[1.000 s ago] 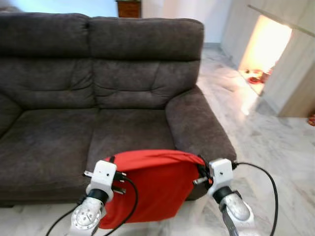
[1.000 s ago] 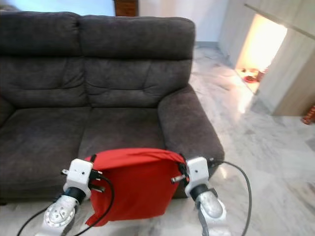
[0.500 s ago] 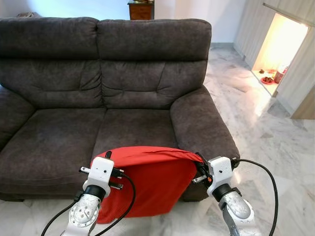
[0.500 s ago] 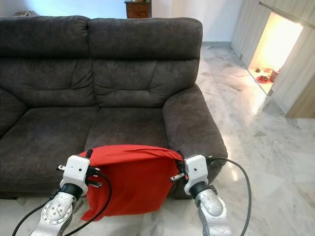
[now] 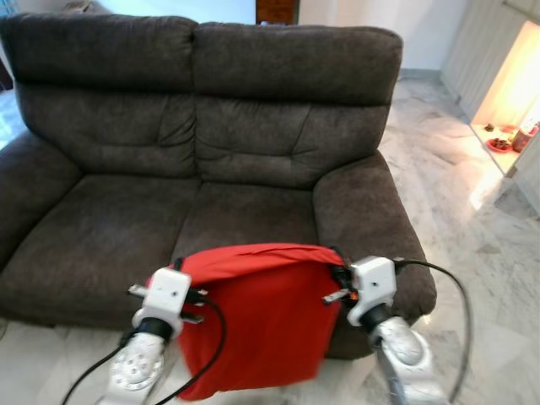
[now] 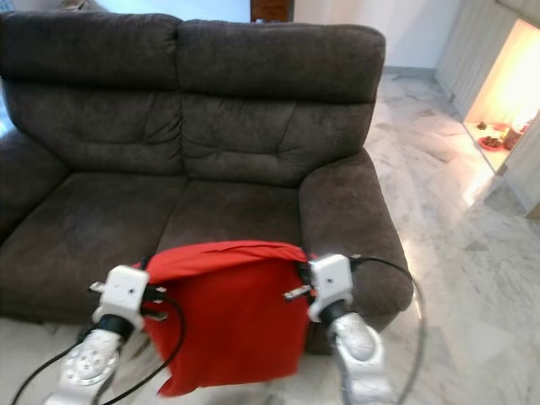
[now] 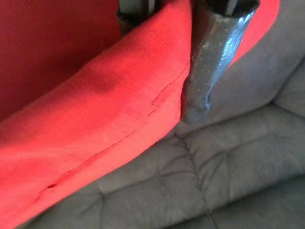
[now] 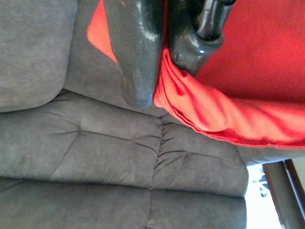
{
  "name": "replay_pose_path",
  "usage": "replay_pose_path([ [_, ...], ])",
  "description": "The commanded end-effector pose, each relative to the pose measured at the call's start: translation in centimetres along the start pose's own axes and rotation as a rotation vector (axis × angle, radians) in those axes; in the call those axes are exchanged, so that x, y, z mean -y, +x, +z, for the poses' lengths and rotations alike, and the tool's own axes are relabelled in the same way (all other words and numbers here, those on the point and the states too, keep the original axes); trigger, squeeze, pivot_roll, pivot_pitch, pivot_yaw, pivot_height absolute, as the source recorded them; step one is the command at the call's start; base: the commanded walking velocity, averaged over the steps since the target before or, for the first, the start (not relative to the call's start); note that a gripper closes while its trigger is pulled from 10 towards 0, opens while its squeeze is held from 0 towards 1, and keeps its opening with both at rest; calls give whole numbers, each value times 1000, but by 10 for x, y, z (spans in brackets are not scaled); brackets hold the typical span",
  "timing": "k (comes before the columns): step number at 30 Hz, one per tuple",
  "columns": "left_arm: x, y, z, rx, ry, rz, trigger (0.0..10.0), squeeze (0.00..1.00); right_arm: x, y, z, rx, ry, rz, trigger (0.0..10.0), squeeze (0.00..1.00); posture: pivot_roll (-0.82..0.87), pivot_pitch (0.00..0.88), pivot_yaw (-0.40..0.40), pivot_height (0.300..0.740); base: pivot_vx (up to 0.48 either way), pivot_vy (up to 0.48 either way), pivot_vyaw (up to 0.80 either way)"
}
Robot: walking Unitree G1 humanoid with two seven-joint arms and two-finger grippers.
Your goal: Move the pillow to the sofa from floor
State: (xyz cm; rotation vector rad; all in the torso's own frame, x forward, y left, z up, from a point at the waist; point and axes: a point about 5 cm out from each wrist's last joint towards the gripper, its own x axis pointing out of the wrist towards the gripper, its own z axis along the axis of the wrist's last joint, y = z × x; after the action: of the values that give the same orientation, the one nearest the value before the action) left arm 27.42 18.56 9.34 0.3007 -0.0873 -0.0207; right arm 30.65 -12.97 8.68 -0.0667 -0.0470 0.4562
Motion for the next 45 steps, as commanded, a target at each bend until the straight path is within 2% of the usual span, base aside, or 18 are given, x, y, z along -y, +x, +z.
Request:
replay_pose_path([
  [1,-8,9,25,126,-12,63,10000,0,17,-5,11,54,-1,-67,10000,0,43,49,26,740,424,0,0],
  [6,-12,12,30,138,-5,72,10000,0,12,-3,24,87,-27,-33,10000,0,44,49,26,740,424,0,0],
  [12,-31,21,51,211,8,127,10000,0,17,9,56,196,-29,-52,10000,0,49,46,23,740,424,0,0],
  [13,-31,21,51,211,8,127,10000,0,17,9,56,196,-29,-52,10000,0,49,46,23,740,428,0,0],
  [14,-40,24,62,245,14,151,10000,0,13,13,74,260,-41,-33,10000,0,45,47,24,740,424,0,0],
  [17,-43,25,65,255,14,160,10000,0,12,14,80,279,-50,-25,10000,0,45,47,24,740,424,0,0],
  [21,-65,33,97,356,36,212,10000,0,3,20,108,361,-123,30,10000,0,43,47,25,740,424,0,575],
  [25,-81,31,121,424,72,267,10000,0,-3,20,109,356,-113,71,10000,0,54,46,20,740,422,0,800],
  [28,-83,29,120,421,64,271,10000,0,-4,19,106,345,-104,85,10000,0,56,46,19,740,424,0,396],
  [32,-78,29,103,344,44,241,10000,0,0,20,99,310,-85,51,10000,0,53,46,19,740,407,0,0],
  [34,-69,32,92,272,14,160,10000,0,3,20,97,296,-74,27,10000,0,53,45,19,740,296,0,0],
  [35,-55,32,82,215,16,42,10000,0,9,20,94,278,-57,-18,10000,0,54,44,18,740,0,0,0],
  [36,-47,31,76,181,21,-29,10000,0,13,21,91,264,-49,-46,10000,0,54,45,19,740,0,0,0],
  [37,-47,31,76,181,21,-29,10000,0,13,21,91,264,-49,-46,10000,0,54,45,19,740,0,0,0],
  [38,-39,30,67,119,35,-113,10000,0,20,21,87,237,-36,-99,10000,0,53,43,18,740,0,0,0],
  [40,-35,29,60,78,45,-153,10000,0,26,21,83,207,-30,-148,10000,0,55,45,19,740,0,0,0],
  [45,-41,28,60,80,80,-149,10000,0,35,18,76,183,-18,-210,10000,0,56,45,16,740,0,0,0],
])
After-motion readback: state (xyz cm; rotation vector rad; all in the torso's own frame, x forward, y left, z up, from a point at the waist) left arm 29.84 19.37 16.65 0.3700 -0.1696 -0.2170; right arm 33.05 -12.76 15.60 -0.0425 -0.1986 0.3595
